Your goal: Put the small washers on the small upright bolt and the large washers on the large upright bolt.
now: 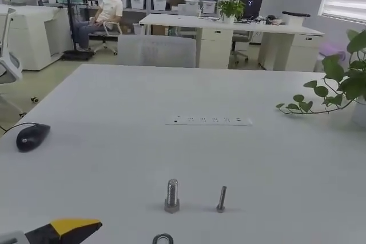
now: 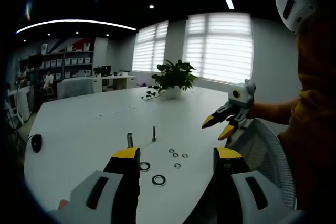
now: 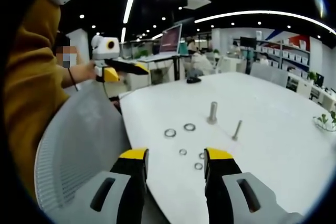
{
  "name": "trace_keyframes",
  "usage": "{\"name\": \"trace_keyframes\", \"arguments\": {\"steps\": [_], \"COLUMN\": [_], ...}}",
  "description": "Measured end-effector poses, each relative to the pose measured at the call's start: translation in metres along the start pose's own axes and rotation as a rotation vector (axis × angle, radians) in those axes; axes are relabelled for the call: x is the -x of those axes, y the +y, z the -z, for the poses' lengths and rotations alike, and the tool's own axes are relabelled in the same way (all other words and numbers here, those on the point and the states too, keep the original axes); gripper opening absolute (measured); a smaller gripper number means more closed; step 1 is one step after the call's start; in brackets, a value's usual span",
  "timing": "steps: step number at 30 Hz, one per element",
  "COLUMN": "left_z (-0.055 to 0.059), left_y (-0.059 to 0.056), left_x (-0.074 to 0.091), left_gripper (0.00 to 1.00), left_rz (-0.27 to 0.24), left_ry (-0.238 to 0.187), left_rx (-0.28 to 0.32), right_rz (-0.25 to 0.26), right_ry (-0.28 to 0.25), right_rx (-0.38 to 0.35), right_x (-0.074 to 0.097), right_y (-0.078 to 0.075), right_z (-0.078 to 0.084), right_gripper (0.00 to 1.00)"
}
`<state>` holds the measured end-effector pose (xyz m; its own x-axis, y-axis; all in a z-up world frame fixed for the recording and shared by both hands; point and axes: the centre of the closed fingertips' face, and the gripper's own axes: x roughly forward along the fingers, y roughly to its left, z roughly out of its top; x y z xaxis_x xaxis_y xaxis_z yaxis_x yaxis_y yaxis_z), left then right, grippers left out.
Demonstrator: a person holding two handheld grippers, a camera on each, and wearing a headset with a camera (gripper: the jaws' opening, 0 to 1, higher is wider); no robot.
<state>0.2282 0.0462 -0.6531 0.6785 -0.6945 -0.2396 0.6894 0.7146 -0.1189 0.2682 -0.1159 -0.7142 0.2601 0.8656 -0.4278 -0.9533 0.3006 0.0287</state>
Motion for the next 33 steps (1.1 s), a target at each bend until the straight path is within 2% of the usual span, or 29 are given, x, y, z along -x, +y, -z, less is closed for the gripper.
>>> {"name": "trace_keyframes", "arguments": {"steps": [4, 9, 13, 14, 18, 19, 22, 29, 31, 33], "left_z": [0.006, 0.014, 0.013, 0.011, 0.004, 0.003, 0.003, 0.004, 0.006, 0.005], "left_y": [0.003, 0.006, 0.006, 0.006, 0.005, 0.006, 0.008, 0.011, 0.011, 0.011], "left_x": [-0.004, -0.009, -0.01, -0.011, -0.011, -0.011, -0.013, -0.015, -0.016, -0.015], "left_gripper": [0.55, 0.55, 0.55, 0.55, 0.55, 0.55, 0.55, 0.55, 0.55, 0.55], "left_rz": [0.004, 0.009, 0.011, 0.014, 0.018, 0.017, 0.014, 0.012, 0.011, 0.009], "left_ry": [0.009, 0.021, 0.02, 0.016, 0.004, 0.003, 0.007, 0.01, 0.019, 0.015], "left_rx": [0.006, 0.016, 0.019, 0.019, 0.008, 0.004, -0.002, 0.003, 0.001, 0.001], "right_rz": [-0.005, -0.017, -0.068, -0.072, -0.09, -0.102, -0.11, -0.193, -0.2, -0.216], "right_ry": [0.014, 0.058, 0.101, 0.131, 0.21, 0.246, 0.34, 0.506, 0.536, 0.559], "right_rx": [0.005, 0.025, 0.043, 0.076, 0.109, 0.118, 0.169, 0.287, 0.334, 0.333], "right_x": [-0.004, -0.011, -0.019, -0.021, -0.029, -0.031, -0.038, -0.054, -0.058, -0.06], "right_y": [-0.003, -0.009, -0.007, -0.009, -0.016, -0.018, -0.026, -0.028, -0.032, -0.032], "right_z": [0.001, 0.004, 0.004, 0.007, 0.013, 0.017, 0.028, 0.046, 0.049, 0.052], "right_gripper": [0.44, 0.44, 0.44, 0.43, 0.39, 0.38, 0.37, 0.34, 0.34, 0.33]}}
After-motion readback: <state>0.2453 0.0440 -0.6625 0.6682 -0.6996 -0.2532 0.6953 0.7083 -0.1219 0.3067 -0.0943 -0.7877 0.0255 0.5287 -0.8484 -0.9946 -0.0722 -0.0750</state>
